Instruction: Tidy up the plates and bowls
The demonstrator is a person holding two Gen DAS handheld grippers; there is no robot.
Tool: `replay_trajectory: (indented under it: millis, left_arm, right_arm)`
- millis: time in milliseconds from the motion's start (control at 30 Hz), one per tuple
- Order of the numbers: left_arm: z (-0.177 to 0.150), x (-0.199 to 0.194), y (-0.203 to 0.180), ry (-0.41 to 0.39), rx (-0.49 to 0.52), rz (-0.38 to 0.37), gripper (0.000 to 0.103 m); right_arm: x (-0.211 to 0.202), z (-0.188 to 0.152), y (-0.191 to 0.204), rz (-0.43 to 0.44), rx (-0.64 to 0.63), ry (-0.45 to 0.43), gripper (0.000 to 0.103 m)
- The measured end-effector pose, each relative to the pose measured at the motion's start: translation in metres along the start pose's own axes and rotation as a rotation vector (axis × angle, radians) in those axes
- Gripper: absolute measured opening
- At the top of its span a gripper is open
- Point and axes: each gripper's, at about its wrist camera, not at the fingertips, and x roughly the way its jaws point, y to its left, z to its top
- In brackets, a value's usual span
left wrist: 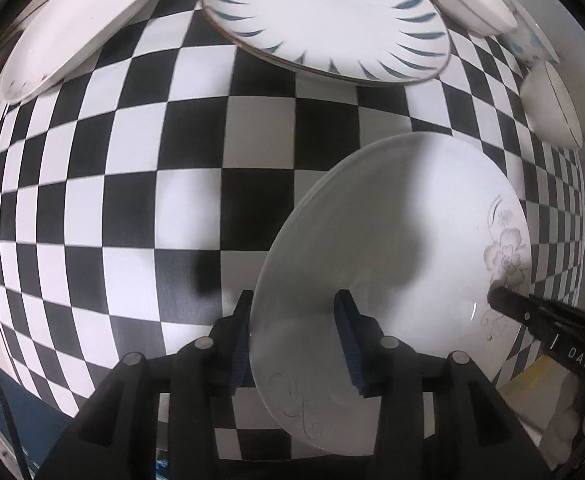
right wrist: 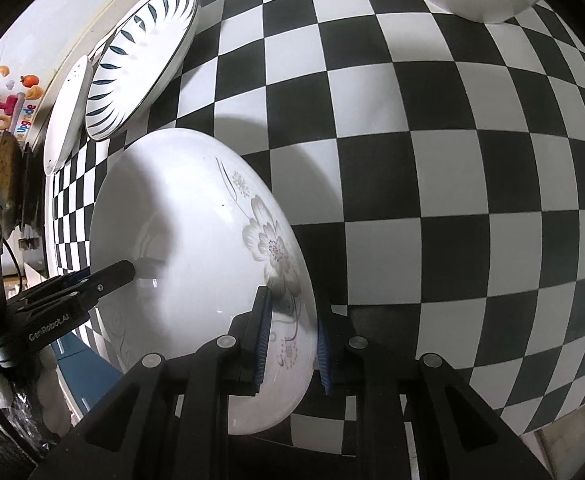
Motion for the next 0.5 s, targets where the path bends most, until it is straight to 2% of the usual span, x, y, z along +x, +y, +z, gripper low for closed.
replay_trajectory:
  millis: [133, 200, 267, 300, 333, 367, 400, 467, 500]
  left_arm:
    - [-0.007, -0.017, 0.019, -0.047, -0.085, 0.064, 0.04]
    - [-0.012, -0.033, 0.033, -0.075, -0.12, 0.049, 0.04]
    - [-0.017, -0.057, 0.051, -0.133, -0.167, 0.082, 0.04]
    - [-0.018, -0.068, 0.058, -0.156, -0.182, 0.082, 0.039]
    - [-0.018, -0.081, 0.07, -0.187, -0.209, 0.076, 0.04]
    - [-0.016, -0.091, 0.079, -0.21, -0.231, 0.073, 0.04]
    - [-0.013, -0.101, 0.091, -0.235, -0.251, 0.068, 0.042]
    - [-0.001, -0.112, 0.113, -0.264, -0.279, 0.059, 0.048]
    - [0.004, -0.114, 0.125, -0.274, -0.293, 0.055, 0.052]
  right_arm:
    - [-0.012, 0.002, -0.025, 0.017, 0.038, 0.013, 0.023]
    - [-0.031, -0.001, -0.043, 0.022, 0.058, -0.004, 0.026]
    - [-0.056, -0.003, -0.055, 0.029, 0.069, -0.041, 0.042]
    - [-0.068, -0.002, -0.053, 0.03, 0.064, -0.063, 0.045]
    - [-0.08, 0.0, -0.054, 0.033, 0.055, -0.082, 0.053]
    - [-0.092, 0.003, -0.047, 0.034, 0.035, -0.107, 0.062]
    - [-0.103, 0.008, -0.036, 0.039, 0.01, -0.133, 0.067]
    - [-0.119, 0.021, -0.014, 0.081, -0.036, -0.176, 0.083]
    - [-0.121, 0.028, 0.001, 0.111, -0.055, -0.191, 0.086]
